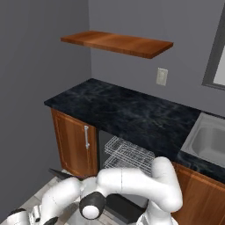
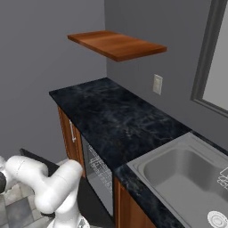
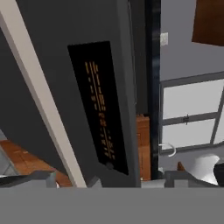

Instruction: Open the dishwasher door and pull out the top rack.

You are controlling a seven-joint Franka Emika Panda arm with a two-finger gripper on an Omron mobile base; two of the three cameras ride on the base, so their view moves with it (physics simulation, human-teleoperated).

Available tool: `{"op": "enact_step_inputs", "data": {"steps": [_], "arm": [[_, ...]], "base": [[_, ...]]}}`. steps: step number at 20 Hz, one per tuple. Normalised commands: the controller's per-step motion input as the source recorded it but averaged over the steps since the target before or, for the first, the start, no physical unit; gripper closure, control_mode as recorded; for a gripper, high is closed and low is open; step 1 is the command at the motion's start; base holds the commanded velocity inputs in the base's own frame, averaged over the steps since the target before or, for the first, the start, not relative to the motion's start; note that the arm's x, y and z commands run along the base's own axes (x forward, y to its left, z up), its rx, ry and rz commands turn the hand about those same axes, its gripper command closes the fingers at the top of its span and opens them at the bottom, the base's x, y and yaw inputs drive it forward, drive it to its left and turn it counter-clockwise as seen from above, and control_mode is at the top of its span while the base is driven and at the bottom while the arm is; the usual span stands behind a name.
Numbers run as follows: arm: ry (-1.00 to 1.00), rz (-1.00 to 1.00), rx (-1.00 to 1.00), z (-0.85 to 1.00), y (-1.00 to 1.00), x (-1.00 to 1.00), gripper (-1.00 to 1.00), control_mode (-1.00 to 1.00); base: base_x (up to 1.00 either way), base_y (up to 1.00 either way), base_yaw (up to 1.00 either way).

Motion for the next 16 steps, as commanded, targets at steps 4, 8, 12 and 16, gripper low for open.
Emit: {"op": "enact_step_inputs", "data": {"steps": [4,8,12,16], "arm": [[0.3,0.01,0.27,1.0,-0.46,0.12,-1.0,-1.0],[0.24,0.01,0.25,1.0,-0.56,0.13,-1.0,-1.0],[0.14,0.01,0.26,1.0,-0.76,0.09,-1.0,-1.0],[0.08,0.03,0.28,1.0,-0.74,0.0,-1.0,-1.0]], "base": [[0.0,0.0,0.0],[0.0,0.0,0.0],[0.0,0.0,0.0],[0.0,0.0,0.0]]}}
